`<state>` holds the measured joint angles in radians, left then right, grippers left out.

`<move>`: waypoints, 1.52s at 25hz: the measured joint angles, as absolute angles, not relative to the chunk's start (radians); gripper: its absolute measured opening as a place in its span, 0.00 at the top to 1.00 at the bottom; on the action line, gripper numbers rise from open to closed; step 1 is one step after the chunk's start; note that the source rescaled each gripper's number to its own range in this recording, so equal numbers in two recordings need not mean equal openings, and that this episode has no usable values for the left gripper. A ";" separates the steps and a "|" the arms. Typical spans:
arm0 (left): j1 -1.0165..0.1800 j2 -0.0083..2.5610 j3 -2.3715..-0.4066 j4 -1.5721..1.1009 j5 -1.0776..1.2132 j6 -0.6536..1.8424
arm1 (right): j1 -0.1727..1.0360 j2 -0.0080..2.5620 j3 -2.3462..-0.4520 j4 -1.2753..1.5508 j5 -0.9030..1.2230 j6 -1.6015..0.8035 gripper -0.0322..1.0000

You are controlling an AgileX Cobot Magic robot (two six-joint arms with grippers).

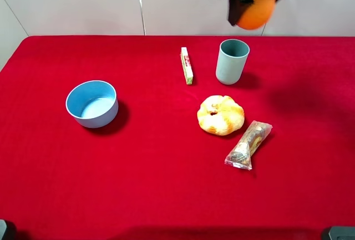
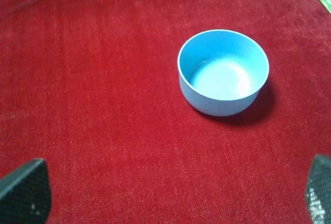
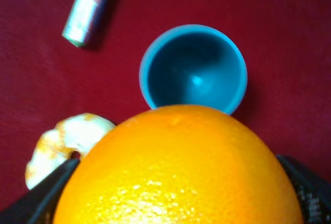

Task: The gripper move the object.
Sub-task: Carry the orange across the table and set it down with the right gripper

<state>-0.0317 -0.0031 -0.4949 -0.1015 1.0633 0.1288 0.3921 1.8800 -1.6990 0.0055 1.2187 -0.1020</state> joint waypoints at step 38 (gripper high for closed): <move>-0.032 -0.003 -0.495 -0.102 1.063 0.129 | 0.078 2.031 -1.428 0.112 0.906 -0.135 0.95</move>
<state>-0.0317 -0.0031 -0.4949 -0.1015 1.0633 0.1288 0.0784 2.0311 -1.4280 0.1118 0.9058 -0.1349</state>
